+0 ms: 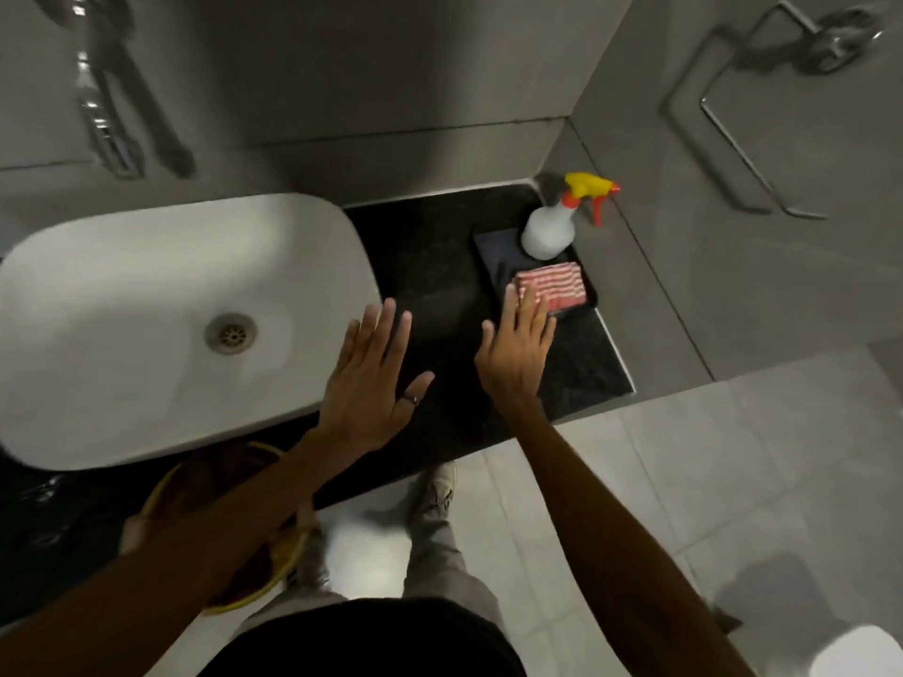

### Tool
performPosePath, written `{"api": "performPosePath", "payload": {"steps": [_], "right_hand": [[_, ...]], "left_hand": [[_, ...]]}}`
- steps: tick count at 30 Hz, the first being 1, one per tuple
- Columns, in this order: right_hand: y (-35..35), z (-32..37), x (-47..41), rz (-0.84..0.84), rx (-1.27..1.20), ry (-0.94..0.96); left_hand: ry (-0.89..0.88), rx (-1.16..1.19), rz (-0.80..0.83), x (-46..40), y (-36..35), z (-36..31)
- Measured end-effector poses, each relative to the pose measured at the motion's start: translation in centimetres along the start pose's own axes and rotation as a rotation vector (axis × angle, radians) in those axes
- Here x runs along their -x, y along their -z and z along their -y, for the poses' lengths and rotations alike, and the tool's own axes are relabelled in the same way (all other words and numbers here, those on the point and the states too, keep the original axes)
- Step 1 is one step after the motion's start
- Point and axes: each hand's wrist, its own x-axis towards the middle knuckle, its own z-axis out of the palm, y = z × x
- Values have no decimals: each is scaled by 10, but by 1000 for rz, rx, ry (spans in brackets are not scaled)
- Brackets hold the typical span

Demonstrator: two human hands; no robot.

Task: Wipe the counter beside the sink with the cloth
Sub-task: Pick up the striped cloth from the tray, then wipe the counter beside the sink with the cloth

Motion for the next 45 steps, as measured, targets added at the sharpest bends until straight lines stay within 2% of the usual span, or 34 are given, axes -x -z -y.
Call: {"api": "performPosePath", "payload": {"steps": [2,4,6,10,13,16,17,19,22,24,27,30,37,40,42,45], "right_hand": [[1,-34,-48,93,-43,-99],[-2,-61,-85,145,-21,-104],[-6,-85,-120,234,52,-6],[-16,-109,-173,546,170,365],[-14,-113,-195,516,181,443],[-4,-112,-207,648,230,441],[-1,-109,-209,691,172,419],[10,-97,-207,706,-102,333],[35,-51,-191,624,-583,239],[50,-10,-182,610,-807,146],[68,64,-161,613,-1102,117],[83,140,-129,636,-1246,149],[92,325,17,710,-1181,341],[76,393,94,775,-1112,286],[55,433,148,777,-954,214],[19,454,218,797,-771,99]], "left_hand": [[3,-17,75,-44,-15,-25],[15,-32,143,-84,-32,-44],[30,-44,233,-124,-53,-61],[63,-75,361,-169,-86,-82],[69,-55,361,-178,-94,-89],[128,139,354,-178,-92,-89],[185,273,352,-177,-87,-88],[350,583,336,-177,-74,-87],[602,1063,328,-181,-36,-76],[671,1346,290,-177,-2,-55],[694,1405,171,-150,53,-4],[796,1432,16,-104,102,57],[837,1529,-239,80,211,221],[926,1446,-229,162,230,283],[1002,1407,-221,216,226,319],[1101,1382,-97,281,199,344]]}}
